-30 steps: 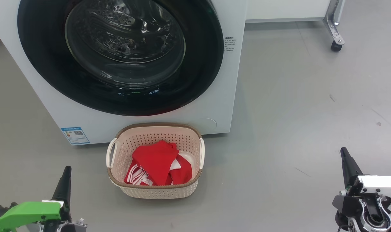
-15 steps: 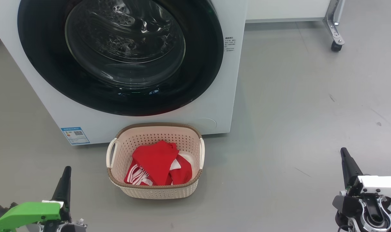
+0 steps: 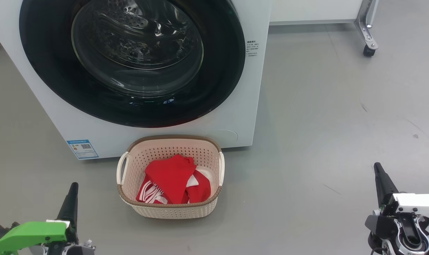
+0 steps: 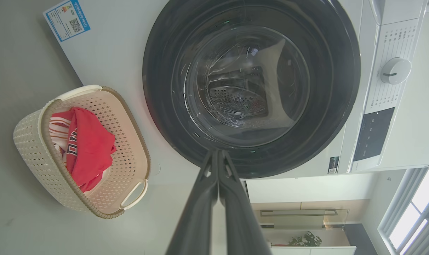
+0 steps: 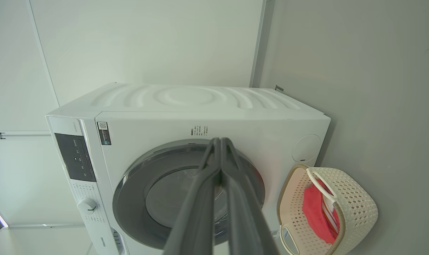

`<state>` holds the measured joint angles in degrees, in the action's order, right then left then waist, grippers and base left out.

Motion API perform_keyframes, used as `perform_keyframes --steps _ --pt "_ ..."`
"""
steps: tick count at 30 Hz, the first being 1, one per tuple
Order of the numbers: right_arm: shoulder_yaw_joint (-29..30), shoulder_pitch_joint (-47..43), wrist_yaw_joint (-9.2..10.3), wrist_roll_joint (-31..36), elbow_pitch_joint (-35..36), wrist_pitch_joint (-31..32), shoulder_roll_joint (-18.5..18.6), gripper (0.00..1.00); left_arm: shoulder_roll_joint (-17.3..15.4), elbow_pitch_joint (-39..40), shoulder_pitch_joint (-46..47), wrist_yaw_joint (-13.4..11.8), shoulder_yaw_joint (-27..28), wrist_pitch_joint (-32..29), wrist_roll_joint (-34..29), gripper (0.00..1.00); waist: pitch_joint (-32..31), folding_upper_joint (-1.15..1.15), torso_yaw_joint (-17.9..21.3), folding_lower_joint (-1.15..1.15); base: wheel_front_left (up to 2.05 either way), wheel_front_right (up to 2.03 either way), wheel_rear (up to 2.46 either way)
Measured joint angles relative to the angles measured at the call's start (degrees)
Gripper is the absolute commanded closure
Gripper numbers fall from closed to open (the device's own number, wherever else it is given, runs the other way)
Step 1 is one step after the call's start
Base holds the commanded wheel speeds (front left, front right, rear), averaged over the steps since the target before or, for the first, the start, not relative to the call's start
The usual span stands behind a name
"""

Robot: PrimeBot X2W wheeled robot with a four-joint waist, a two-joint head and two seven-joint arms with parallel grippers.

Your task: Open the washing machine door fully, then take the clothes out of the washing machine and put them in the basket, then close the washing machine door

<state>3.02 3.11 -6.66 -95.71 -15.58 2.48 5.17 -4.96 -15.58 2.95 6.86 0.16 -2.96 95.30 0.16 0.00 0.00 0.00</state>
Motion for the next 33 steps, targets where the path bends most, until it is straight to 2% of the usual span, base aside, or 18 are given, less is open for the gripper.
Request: perform_keyframes --steps 33 --pt "0.2 0.03 -0.27 0.01 -0.31 0.09 -0.03 1.0 0.04 -0.27 0.07 0.0 0.2 -0.01 0.0 1.0 -0.01 0.0 0.0 0.0 0.0 0.0 0.0"
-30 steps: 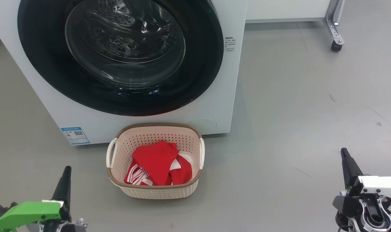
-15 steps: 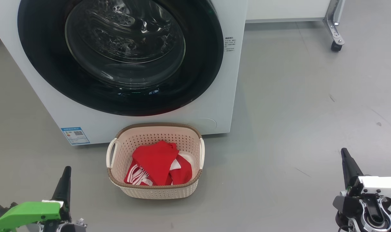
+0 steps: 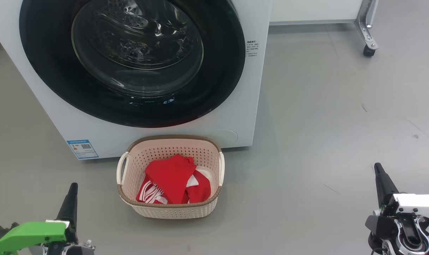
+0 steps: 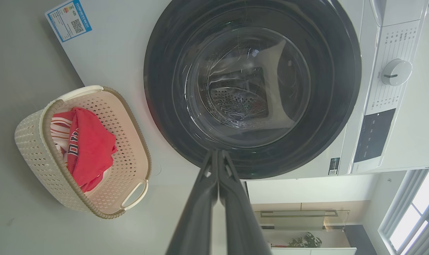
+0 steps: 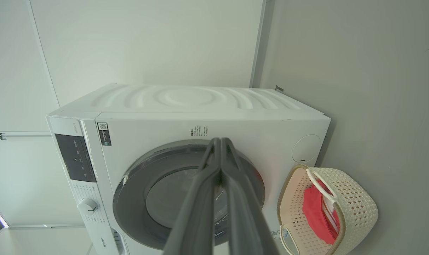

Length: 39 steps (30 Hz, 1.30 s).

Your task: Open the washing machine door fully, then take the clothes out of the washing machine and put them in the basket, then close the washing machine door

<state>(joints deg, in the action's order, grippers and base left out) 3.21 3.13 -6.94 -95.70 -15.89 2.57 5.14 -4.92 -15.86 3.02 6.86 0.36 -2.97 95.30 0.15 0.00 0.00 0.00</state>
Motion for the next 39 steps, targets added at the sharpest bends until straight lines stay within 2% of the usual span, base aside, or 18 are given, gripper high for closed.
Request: perform_keyframes --steps 39 --pt "0.23 0.03 -0.01 0.0 -0.19 0.25 -0.09 1.0 0.08 -0.07 0.05 0.01 0.26 -0.33 0.0 1.0 0.0 0.0 0.0 0.0 0.0 0.0 0.0"
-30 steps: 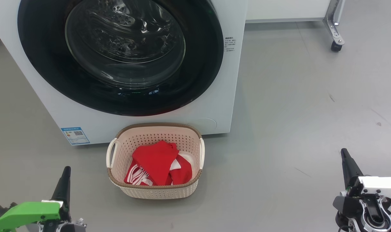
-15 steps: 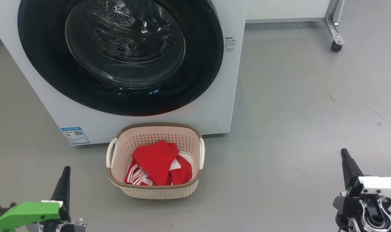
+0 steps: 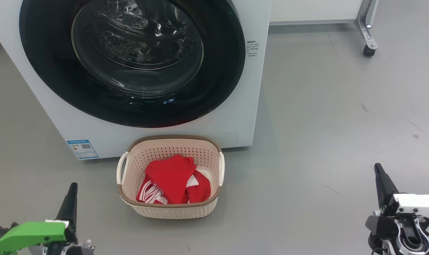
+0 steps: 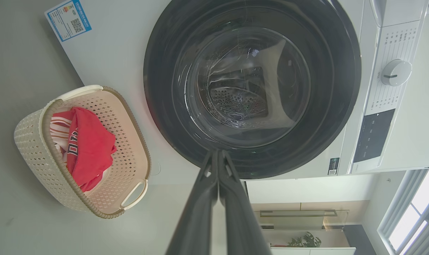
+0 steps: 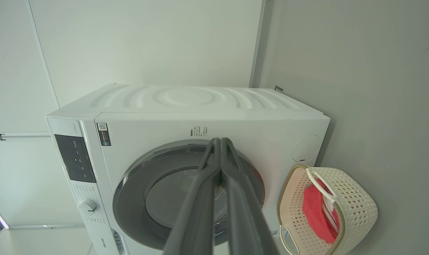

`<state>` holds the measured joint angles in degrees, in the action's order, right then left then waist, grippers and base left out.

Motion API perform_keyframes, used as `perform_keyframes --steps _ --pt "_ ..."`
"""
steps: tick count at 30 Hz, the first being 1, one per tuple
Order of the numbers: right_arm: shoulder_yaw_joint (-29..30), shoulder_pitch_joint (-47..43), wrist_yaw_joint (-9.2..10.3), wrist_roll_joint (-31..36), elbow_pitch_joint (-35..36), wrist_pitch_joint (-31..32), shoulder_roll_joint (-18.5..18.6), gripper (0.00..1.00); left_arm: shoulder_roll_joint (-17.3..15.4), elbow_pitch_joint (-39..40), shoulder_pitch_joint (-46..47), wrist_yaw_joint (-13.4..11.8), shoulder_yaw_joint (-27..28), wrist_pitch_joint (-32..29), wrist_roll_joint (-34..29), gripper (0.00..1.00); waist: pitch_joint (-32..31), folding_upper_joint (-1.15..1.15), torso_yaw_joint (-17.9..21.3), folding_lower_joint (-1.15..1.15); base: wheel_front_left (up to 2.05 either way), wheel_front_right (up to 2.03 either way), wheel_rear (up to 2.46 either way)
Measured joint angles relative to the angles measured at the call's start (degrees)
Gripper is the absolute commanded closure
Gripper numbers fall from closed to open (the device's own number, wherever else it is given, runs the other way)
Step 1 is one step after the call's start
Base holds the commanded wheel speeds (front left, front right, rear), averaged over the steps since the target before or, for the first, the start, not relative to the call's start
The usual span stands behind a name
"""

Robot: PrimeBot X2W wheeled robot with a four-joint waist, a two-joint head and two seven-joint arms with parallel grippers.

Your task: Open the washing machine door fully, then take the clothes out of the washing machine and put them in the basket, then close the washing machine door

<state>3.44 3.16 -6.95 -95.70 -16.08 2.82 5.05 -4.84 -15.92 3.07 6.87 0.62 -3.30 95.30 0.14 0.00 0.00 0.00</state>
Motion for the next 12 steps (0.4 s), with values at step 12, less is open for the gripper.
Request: perform_keyframes --steps 12 --pt "0.1 0.01 0.0 0.0 0.02 0.16 -0.02 1.0 0.12 0.02 0.01 0.0 0.14 0.0 0.0 1.0 0.01 0.0 0.0 0.0 0.0 0.0 0.0"
